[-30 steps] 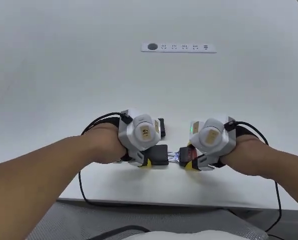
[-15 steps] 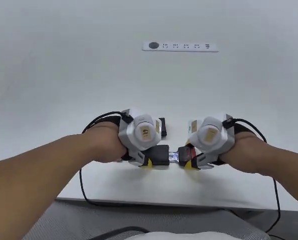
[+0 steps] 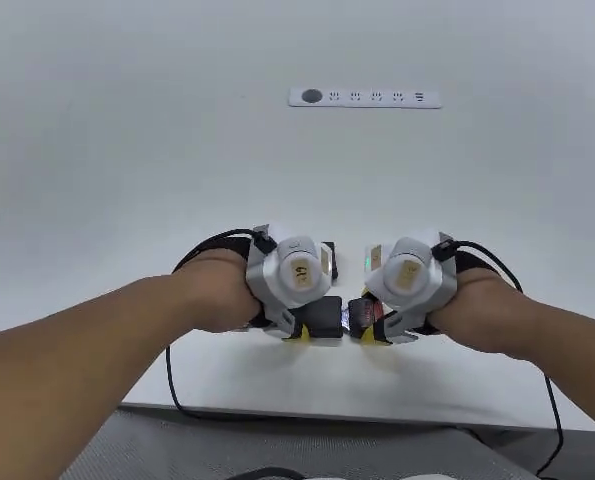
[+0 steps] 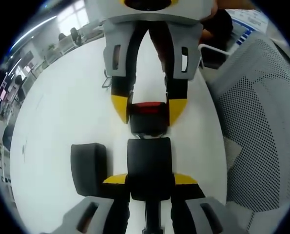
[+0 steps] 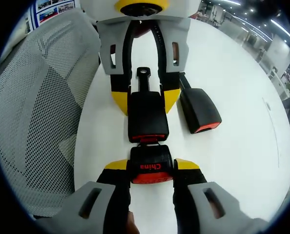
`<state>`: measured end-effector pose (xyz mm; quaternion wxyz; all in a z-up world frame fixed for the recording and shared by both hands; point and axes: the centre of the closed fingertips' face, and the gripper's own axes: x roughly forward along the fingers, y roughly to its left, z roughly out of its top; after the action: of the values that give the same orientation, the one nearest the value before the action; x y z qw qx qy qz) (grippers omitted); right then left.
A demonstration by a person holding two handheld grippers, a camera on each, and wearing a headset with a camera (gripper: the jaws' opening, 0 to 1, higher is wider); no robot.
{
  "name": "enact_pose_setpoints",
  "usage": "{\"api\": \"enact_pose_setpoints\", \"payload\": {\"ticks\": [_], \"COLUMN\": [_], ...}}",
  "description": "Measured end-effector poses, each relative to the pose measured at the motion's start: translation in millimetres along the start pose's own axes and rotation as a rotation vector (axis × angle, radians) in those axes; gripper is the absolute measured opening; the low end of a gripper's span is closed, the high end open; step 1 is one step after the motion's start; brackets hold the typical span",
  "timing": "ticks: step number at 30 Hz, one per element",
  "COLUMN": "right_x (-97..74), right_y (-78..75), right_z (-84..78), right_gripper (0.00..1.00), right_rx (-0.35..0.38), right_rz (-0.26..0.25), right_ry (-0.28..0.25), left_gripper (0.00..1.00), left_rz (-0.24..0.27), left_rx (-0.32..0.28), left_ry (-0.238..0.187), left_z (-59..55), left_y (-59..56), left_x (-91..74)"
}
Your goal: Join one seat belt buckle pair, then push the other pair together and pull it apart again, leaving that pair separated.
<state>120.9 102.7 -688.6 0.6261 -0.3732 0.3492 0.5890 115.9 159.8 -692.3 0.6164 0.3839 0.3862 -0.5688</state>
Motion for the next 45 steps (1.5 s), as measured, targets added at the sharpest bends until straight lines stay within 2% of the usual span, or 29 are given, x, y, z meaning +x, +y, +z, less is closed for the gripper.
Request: {"api": "enact_pose_setpoints", "payload": {"ticks": [1,2,3,4,13,16,18,21,31,45], "right_x": [0.5,0.5,3.3,1.7,4.3,4.7,4.6,4.6,0.8,0.7], "right_y": [0.2,-2.0,-3.3,-4.2,-5.1,-5.5,-3.3,-2.7,2.4,2.9], "right_z": [1.5,-4.2,2.9,-1.2,-1.1,-3.5,-3.8,-4.1,-3.2,-2.8], "right_gripper": [0.32,0.32,0.32,0.32,0.32,0.32,0.31,0.31,0.32,0.32], "right_rx": [0.006,0.019,0.064,0.007,0.012,-0.006,-0.023,-0.039,-0.033,-0.021], "right_rz": [0.000,-0.012,-0.035,-0.004,-0.018,-0.014,-0.006,-0.001,0.000,-0.014], "right_ry": [-0.009,0.031,-0.023,0.001,-0.003,-0.011,0.001,0.024,0.020,-0.017], "left_gripper": [0.32,0.32,0.32,0.32,0.32,0.32,0.32,0.32,0.31,0.32], "left_rz": [-0.002,-0.004,-0.003,-0.004,-0.003,-0.001,-0.003,0.002,0.001,0.003], "left_rx": [0.001,0.000,-0.002,-0.001,-0.006,-0.016,-0.010,-0.018,-0.038,-0.052], "left_ry": [0.001,0.009,0.005,0.008,0.006,-0.028,-0.035,-0.023,-0.033,-0.042], "left_z": [-0.1,-1.5,-1.0,-1.4,-2.4,-4.2,-3.9,-1.5,-2.7,-3.8], "left_y": [0.0,-0.1,0.5,0.4,2.5,3.5,2.9,1.8,1.8,2.4], "left_x": [0.3,0.5,1.6,2.6,2.7,1.7,1.2,0.5,-0.7,-1.1]}}
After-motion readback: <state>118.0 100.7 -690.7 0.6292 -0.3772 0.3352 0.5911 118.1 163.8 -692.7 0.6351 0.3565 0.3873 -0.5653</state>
